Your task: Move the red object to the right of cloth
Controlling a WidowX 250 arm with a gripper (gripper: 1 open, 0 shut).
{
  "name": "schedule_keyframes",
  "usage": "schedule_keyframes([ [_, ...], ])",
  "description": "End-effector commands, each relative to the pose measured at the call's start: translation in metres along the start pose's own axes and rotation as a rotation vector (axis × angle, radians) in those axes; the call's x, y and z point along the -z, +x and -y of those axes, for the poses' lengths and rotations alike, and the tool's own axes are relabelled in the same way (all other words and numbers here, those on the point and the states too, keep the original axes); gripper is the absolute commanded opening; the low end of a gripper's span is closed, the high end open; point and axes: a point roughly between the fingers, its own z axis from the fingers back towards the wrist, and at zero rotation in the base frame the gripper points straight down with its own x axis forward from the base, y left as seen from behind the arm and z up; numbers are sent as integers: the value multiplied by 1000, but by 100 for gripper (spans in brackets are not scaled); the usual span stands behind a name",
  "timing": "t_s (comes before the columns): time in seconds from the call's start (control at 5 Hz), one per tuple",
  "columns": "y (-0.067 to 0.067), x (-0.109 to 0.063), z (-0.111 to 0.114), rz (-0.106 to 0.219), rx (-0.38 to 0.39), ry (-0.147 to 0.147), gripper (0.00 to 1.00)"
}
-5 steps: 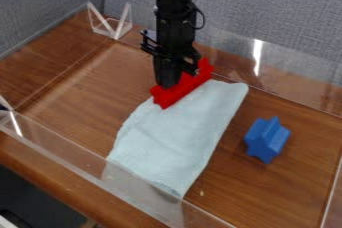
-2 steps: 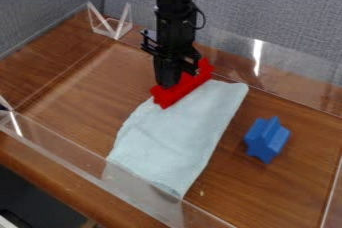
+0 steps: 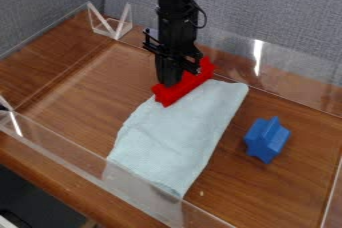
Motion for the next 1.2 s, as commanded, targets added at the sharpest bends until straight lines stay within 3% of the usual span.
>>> schedule_keyframes([
  [0.0, 14, 0, 2, 63, 44, 27, 0],
  [1.0, 9, -7, 16, 72, 104, 31, 0],
])
